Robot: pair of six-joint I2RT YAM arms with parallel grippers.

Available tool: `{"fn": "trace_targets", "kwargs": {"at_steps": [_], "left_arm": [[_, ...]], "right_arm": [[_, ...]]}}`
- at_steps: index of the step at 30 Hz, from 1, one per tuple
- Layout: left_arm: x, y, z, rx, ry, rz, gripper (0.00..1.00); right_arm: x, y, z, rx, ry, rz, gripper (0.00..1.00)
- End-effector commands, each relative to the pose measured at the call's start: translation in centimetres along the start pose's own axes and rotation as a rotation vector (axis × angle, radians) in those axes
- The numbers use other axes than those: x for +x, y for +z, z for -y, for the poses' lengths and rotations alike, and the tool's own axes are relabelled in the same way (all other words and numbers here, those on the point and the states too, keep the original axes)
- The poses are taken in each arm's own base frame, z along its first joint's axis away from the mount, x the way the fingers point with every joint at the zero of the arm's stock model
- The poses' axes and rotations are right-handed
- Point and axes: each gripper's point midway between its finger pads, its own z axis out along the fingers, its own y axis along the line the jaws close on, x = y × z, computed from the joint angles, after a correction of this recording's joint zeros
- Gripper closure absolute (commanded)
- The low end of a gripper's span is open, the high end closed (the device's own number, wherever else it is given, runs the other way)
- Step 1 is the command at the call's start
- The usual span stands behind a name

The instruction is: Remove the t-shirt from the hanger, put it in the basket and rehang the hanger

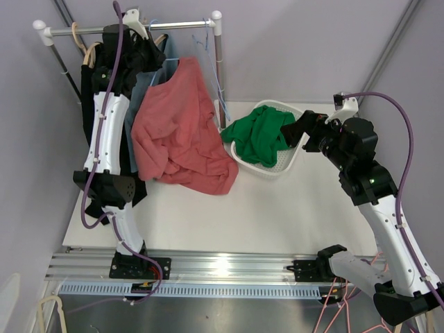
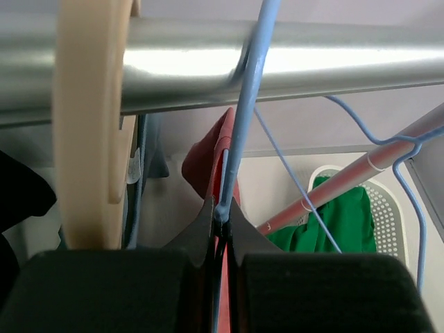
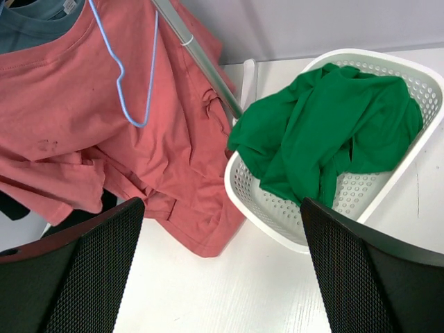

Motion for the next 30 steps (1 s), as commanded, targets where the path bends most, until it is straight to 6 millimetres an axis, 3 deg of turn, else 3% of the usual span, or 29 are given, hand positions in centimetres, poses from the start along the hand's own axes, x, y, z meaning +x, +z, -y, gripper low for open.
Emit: {"fn": "trace_targets", "kwargs": {"at_steps": [1,4,6,8,9,10,11,12,13,14,15,16,17,18,20,21,22,23,24,25,26,28,30], "left_arm": [[-2.3,-1.1,1.5,0.065,-0.01,0.05,0.99],[-4.9,-3.4,3.4,0.108,0.003,0.12,0.99],[-7.2,-6.2,4.8,0.13,0.006,0.187,0.99],[-8.3,-7.8,4.8,0.094,0.003,0.224,0.99],[-9.2,-9.6,5.1,0.077,0.005,0.256,0.99],[-9.3,-10.4,5.4,0.059,0.008,0.263,0.99],[-8.7,-10.8,4.0,-0.039,0.003,0.251,0.99],[-9.4,-12.8,4.1,-0.076,0.002,0.281,1.0],[-9.0,-13.6,5.0,-0.085,0.0,0.28,0.99],[-8.2,-14.1,3.7,-0.185,-0.01,0.274,0.99],[-8.0,-16.0,3.7,-0.217,-0.015,0.285,0.99],[-6.6,-16.2,4.2,-0.228,-0.027,0.261,0.99],[-6.6,-17.3,3.9,-0.262,-0.045,0.276,0.99],[-4.9,-17.3,3.8,-0.274,-0.052,0.234,0.99],[-4.4,-19.5,4.0,-0.288,-0.131,0.232,1.0],[-3.8,-19.9,3.3,-0.335,-0.151,0.221,1.0],[-2.5,-20.2,3.1,-0.355,-0.191,0.18,0.99],[-1.9,-20.5,2.7,-0.385,-0.213,0.168,0.99],[-0.6,-20.4,2.6,-0.401,-0.221,0.127,0.99],[0.1,-20.3,2.6,-0.412,-0.252,0.113,0.99],[0.8,-20.2,2.5,-0.429,-0.258,0.097,0.99],[1.5,-20.3,2.7,-0.446,-0.26,0.094,1.0],[2.4,-20.2,2.9,-0.45,-0.256,0.081,0.99]], "right_arm": [[-0.8,-0.1,-0.6,-0.025,0.003,0.031,0.01],[-0.9,-0.2,-0.8,-0.033,0.0,0.033,0.01],[-0.7,-0.2,-0.9,-0.042,-0.003,0.027,0.01],[-0.8,-0.3,-1.7,-0.088,-0.02,0.027,0.01],[-0.6,-0.3,-2.1,-0.118,-0.029,0.021,0.0],[-0.5,-0.4,-3.1,-0.18,-0.066,0.016,0.01],[-0.5,-1.0,-5.9,-0.34,-0.1,0.009,0.0],[0.0,-0.9,-7.2,-0.419,-0.123,-0.012,0.0],[-0.3,-1.4,-8.9,-0.508,-0.172,-0.011,0.0],[0.7,-2.2,-11.6,-0.622,-0.208,-0.036,0.0],[1.6,-2.1,-12.9,-0.675,-0.233,-0.059,0.0],[1.9,-2.4,-14.2,-0.71,-0.28,-0.054,0.01],[2.6,-2.7,-15.4,-0.748,-0.3,-0.069,0.01],[4.2,-3.6,-17.7,-0.818,-0.316,-0.098,0.01],[6.0,-3.7,-20.0,-0.873,-0.314,-0.107,0.01],[7.4,-4.8,-22.0,-0.933,-0.31,-0.119,0.01],[7.1,-4.7,-23.1,-0.94,-0.298,-0.066,0.01],[9.1,-5.5,-24.3,-0.977,-0.287,-0.088,0.01],[9.7,-5.7,-24.8,-0.982,-0.276,-0.074,0.01],[8.7,-5.9,-26.0,-1.004,-0.258,0.005,0.0],[10.1,-6.0,-26.3,-1.018,-0.25,0.001,0.0],[10.7,-7.4,-28.5,-1.084,-0.23,0.036,0.01],[11.9,-6.9,-30.1,-1.083,-0.232,0.041,0.01]]}}
